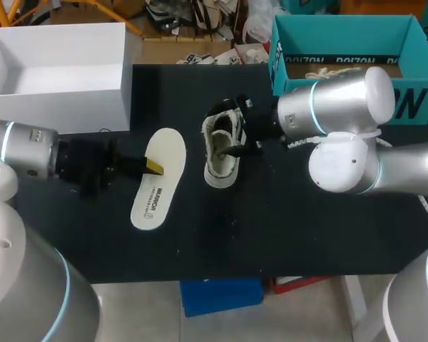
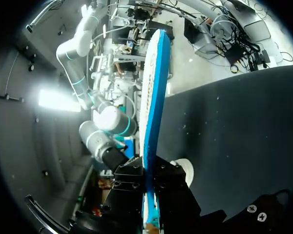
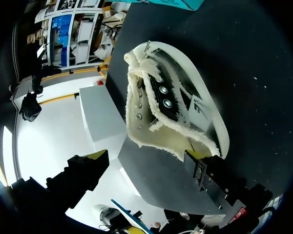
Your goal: Take the shoe out of the shoebox, open the shoe tongue, remove and reinsert the insole, then place the shoe into the shoebox
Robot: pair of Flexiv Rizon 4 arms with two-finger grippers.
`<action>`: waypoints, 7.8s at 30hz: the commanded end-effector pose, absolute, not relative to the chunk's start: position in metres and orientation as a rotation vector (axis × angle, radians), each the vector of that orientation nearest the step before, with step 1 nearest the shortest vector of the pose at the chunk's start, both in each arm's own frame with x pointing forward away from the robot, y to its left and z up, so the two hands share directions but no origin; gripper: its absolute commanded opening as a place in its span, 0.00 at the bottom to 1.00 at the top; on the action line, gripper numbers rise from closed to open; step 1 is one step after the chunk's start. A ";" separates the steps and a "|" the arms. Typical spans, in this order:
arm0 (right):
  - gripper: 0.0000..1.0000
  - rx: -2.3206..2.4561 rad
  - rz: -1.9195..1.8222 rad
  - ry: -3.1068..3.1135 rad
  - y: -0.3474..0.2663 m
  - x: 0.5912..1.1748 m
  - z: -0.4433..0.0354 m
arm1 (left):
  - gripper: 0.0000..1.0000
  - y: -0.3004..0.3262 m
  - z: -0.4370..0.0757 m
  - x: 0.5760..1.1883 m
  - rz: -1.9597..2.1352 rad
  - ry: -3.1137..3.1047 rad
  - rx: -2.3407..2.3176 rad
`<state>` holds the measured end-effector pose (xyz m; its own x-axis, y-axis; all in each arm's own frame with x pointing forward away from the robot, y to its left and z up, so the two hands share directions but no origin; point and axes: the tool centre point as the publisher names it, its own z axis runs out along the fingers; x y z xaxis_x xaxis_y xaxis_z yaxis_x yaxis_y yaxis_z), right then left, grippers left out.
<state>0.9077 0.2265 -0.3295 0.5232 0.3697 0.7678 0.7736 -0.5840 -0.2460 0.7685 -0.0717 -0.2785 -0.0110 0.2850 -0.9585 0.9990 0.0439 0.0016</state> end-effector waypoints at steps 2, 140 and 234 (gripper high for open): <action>1.00 -2.268 -0.927 -0.910 0.236 0.917 -0.337 | 0.00 -0.068 -0.277 0.770 -1.019 1.450 1.387; 1.00 -2.425 -0.767 -1.184 0.240 0.990 -0.323 | 0.00 -0.067 -0.277 0.795 -0.916 1.429 1.441; 1.00 -1.665 -0.271 -2.889 0.231 0.948 -0.301 | 0.00 -0.109 -0.278 0.768 -0.985 1.379 1.545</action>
<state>0.9467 0.2319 -0.3010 -0.4868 0.8678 -0.0994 0.8347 0.4957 0.2399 0.7672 -0.1040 -0.2760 0.0926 0.3455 -0.9338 0.9952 -0.0626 0.0755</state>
